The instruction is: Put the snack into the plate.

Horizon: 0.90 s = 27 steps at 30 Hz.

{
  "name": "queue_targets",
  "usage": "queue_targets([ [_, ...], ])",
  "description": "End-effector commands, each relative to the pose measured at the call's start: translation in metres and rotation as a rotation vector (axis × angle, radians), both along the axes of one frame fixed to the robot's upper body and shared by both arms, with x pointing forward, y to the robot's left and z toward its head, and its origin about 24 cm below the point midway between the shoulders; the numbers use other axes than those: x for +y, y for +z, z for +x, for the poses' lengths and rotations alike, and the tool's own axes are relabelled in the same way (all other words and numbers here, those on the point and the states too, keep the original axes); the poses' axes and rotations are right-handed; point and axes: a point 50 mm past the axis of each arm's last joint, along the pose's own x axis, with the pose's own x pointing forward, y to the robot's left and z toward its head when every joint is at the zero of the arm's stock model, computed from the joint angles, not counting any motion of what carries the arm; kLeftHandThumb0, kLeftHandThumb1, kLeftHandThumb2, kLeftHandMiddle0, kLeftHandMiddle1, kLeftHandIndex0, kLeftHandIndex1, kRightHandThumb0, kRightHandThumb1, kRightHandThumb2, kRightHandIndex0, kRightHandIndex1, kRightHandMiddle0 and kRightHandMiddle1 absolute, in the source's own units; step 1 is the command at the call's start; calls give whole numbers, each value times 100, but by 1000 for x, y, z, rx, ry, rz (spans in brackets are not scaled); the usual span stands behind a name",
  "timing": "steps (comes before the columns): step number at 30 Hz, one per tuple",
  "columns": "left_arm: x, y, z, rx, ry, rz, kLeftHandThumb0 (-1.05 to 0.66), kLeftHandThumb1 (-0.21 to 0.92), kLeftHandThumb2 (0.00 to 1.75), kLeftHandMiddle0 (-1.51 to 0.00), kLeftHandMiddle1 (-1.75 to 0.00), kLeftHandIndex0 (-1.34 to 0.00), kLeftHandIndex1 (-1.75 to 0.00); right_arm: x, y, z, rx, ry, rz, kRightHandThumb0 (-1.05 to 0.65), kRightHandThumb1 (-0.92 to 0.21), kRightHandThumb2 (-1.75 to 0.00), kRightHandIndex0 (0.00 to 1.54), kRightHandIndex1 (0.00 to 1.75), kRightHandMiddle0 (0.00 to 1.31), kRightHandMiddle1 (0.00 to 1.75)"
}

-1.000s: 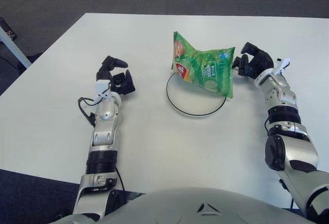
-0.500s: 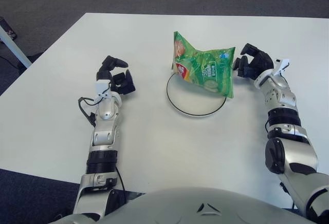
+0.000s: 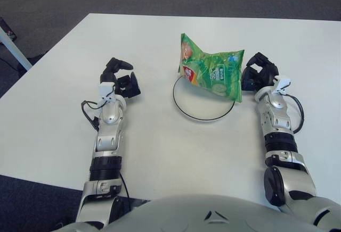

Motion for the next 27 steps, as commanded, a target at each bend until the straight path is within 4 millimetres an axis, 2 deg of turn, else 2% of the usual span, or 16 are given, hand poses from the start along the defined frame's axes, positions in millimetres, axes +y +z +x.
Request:
queue_targets([
  [1,-4,-15,-5,64,-9,-19,-52,23,142,-138,-175,-69,-175,3,-29,-16,61,-35,12,0,9,-175,94,165,70,175],
  [9,-4,-13,-4,63,-23,-11,-52,23,142,-138,-175,-69,-175,9,-39,-25,58,-90,11,-1,10,-175,95,164,70,175],
  [27,-5,-13,-5,61,-37,-10,-52,22,144,-138,-175,-70,-175,17,-48,-32,73,-92,37,-1,6,-175,88,174,68,175],
])
